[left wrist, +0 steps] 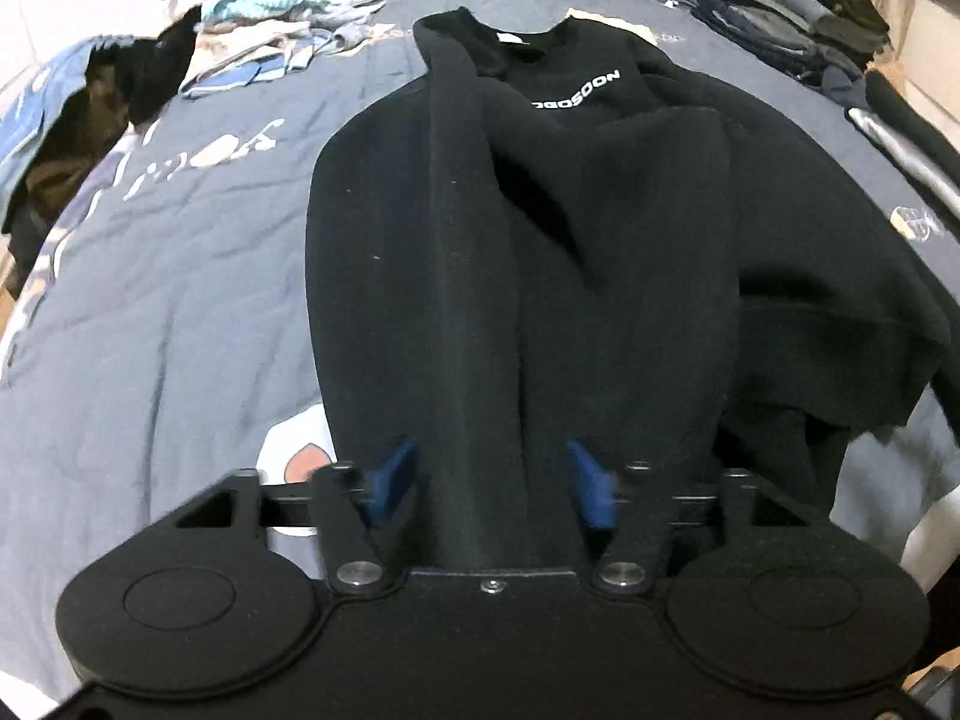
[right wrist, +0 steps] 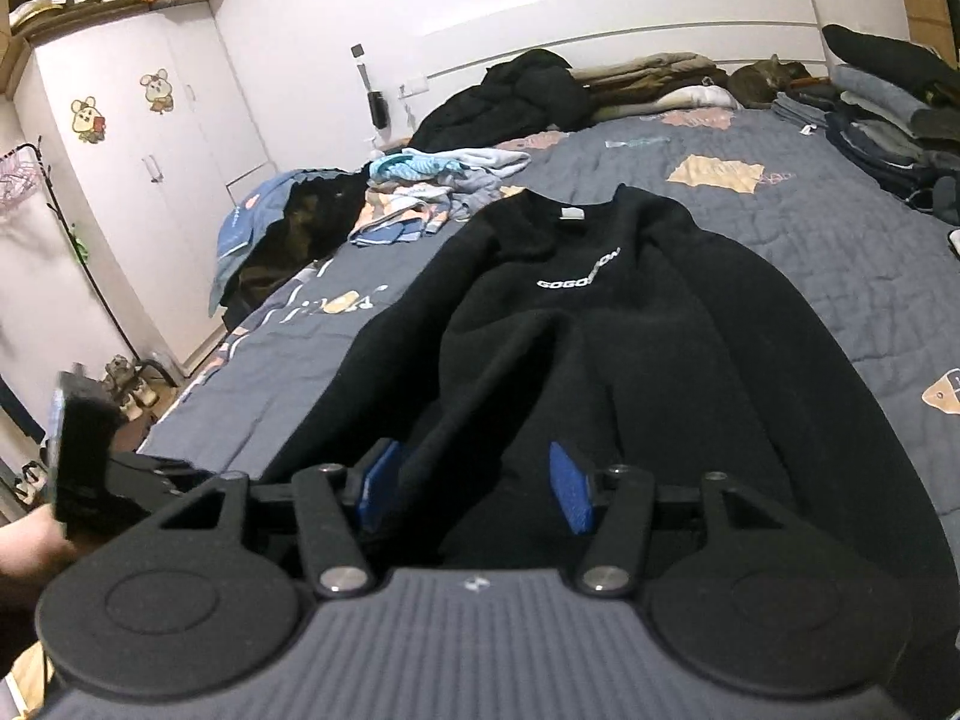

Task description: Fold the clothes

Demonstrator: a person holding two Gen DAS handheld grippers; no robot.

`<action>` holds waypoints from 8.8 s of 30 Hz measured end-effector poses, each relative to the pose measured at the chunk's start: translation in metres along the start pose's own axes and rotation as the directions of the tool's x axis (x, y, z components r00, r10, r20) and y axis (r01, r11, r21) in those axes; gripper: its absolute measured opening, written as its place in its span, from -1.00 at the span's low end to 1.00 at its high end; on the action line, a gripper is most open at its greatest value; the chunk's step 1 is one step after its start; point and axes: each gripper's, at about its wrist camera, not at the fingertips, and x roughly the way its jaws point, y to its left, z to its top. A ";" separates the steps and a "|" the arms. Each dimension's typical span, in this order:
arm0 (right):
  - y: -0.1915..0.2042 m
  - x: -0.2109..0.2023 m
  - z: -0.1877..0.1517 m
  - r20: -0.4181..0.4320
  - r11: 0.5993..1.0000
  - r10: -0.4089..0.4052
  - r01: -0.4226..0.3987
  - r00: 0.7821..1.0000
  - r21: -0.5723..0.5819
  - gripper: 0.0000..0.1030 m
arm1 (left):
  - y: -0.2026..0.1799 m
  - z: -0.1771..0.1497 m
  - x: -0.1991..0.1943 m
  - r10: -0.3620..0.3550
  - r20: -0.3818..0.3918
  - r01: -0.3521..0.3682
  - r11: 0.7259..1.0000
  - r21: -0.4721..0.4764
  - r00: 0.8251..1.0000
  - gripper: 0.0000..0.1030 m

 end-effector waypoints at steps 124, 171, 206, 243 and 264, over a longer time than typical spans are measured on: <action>-0.047 0.056 -0.124 0.168 0.718 -0.345 0.375 0.924 -0.587 -0.60 | -0.091 -0.080 -0.021 0.175 0.278 -0.189 0.982 0.024 0.944 -0.65; -0.134 -0.011 -0.017 0.139 0.997 -0.020 0.009 0.990 0.077 -0.88 | -0.221 -0.098 -0.073 -0.255 0.245 0.098 0.853 0.513 0.936 -0.01; -0.171 -0.043 -0.017 0.295 0.968 0.138 -0.192 0.945 0.164 -0.87 | -0.231 -0.073 -0.060 -0.412 0.163 0.311 0.847 0.430 0.896 -1.00; -0.154 -0.047 -0.073 0.064 0.961 0.026 -0.008 0.998 -0.277 0.04 | -0.240 0.018 -0.036 -0.193 0.381 0.004 0.896 0.445 0.904 -0.83; -0.153 -0.052 -0.047 0.180 0.953 0.294 -0.302 0.939 0.020 -0.87 | -0.226 0.036 -0.045 -0.172 0.382 -0.003 0.909 0.418 0.908 -0.81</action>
